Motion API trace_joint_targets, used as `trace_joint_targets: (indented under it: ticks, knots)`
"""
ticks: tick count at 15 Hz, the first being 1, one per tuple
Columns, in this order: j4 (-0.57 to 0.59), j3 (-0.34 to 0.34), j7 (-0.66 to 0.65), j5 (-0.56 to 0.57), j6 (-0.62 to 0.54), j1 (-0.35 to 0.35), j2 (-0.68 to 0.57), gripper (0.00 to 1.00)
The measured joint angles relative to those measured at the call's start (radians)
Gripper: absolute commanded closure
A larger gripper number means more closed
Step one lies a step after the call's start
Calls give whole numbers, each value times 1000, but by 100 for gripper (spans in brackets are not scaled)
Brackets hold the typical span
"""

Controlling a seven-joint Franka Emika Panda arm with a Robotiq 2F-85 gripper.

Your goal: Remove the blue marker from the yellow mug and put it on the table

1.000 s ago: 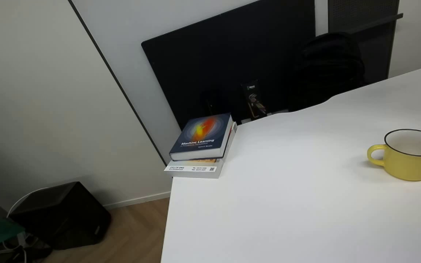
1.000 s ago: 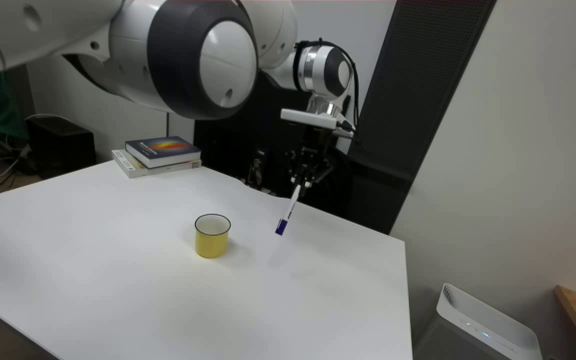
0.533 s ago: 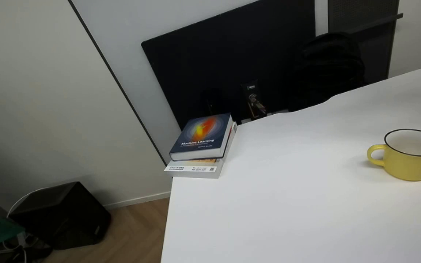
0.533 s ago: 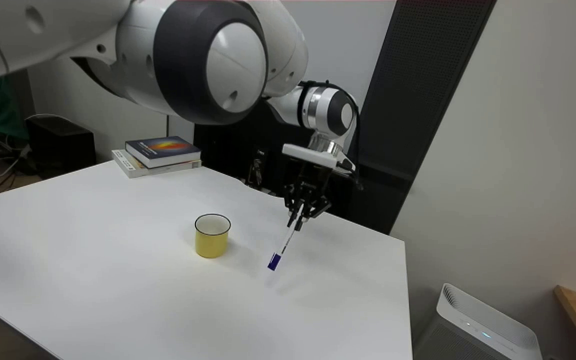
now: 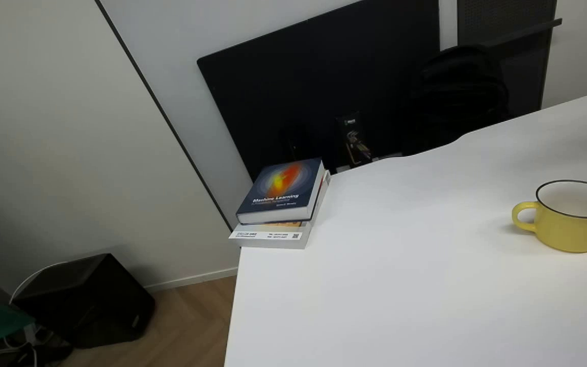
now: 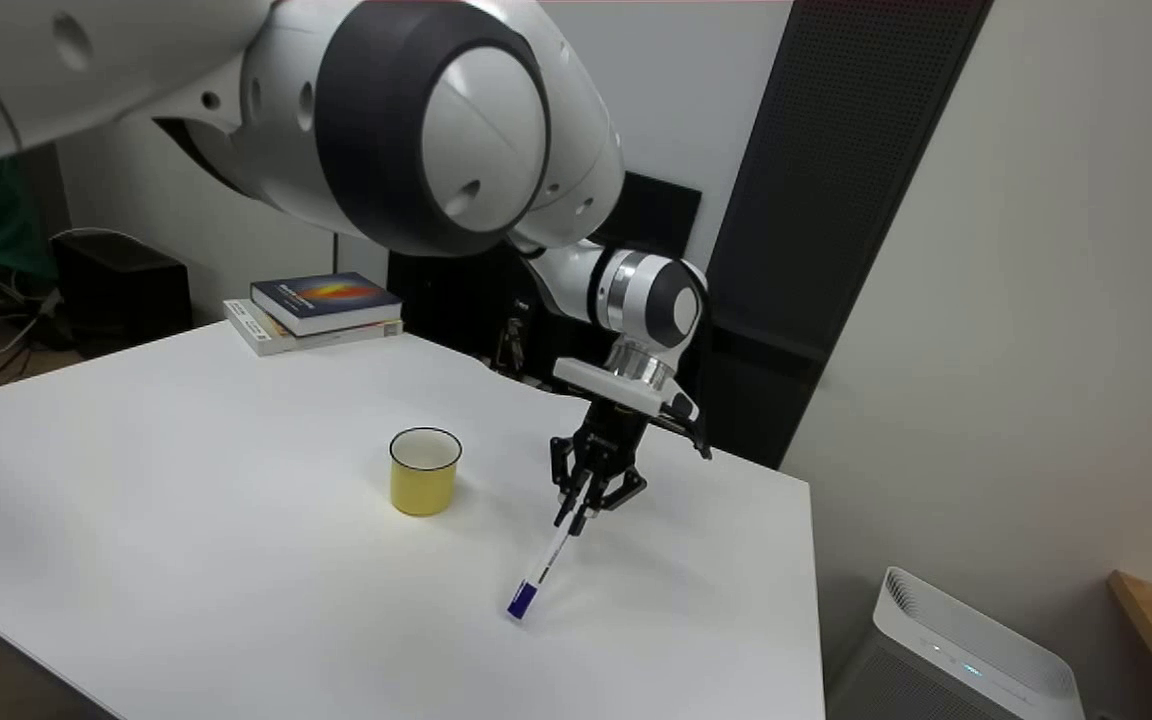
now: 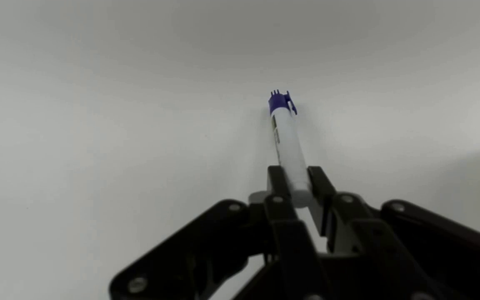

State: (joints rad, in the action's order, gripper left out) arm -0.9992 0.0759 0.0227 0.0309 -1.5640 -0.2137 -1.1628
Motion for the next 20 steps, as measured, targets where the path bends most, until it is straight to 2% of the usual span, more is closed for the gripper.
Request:
trace_joint_targets:
  ticks: [1,2,4,11,15,20]
  knots:
    - [-16,0,1,-2,-5,-4,0,96]
    - [-31,0,1,-4,-9,-8,0,61]
    - [-51,0,1,-8,-13,-13,1,50]
    - [-120,-1,1,-9,-71,-2,46,2]
    - [-192,-2,1,-7,-151,16,120,0]
    - [-379,-2,5,18,-396,66,271,0]
